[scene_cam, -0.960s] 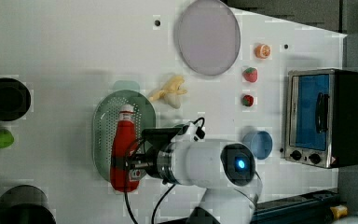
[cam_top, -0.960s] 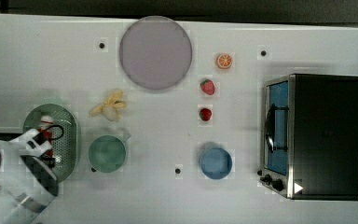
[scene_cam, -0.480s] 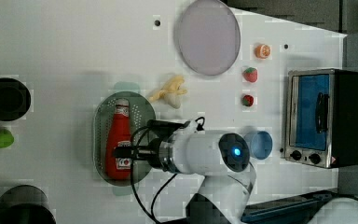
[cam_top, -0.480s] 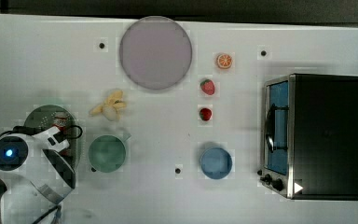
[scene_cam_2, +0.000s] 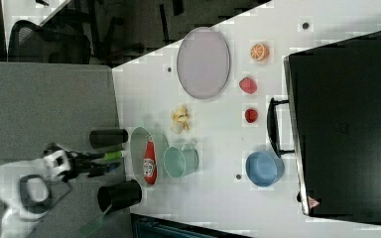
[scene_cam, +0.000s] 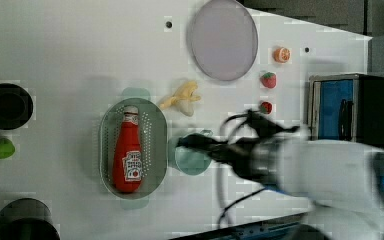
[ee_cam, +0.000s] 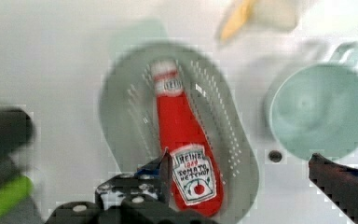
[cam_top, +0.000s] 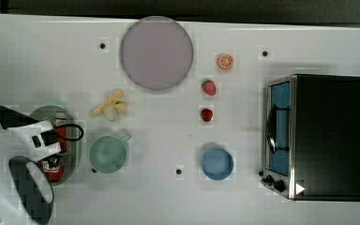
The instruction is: Pick Ketchup from the table and place it in strainer.
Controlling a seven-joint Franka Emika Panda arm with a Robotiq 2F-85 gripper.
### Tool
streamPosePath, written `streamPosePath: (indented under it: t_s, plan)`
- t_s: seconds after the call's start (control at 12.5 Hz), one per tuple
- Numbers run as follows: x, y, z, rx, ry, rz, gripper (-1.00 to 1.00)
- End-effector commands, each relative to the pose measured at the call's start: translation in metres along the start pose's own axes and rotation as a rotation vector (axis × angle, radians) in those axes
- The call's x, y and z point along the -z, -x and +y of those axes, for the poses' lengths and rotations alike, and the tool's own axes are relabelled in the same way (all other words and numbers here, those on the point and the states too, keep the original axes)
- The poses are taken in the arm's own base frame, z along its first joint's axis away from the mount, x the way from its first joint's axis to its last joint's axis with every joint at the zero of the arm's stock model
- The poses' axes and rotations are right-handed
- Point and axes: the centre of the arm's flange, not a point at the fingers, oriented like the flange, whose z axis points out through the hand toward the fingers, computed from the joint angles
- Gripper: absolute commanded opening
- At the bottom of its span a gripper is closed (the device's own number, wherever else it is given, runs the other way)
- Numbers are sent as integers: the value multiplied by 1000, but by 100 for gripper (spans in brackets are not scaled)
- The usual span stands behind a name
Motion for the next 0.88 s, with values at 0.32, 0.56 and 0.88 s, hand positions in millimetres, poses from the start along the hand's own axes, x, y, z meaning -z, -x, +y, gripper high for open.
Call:
streamPosePath:
  t_s: [0.32, 0.56, 0.88]
  plan:
    - [134, -118, 128, -240, 26, -38, 100]
    - [178, -159, 202, -375, -16, 12, 100]
    - [190, -183, 260, -414, 96, 64, 100]
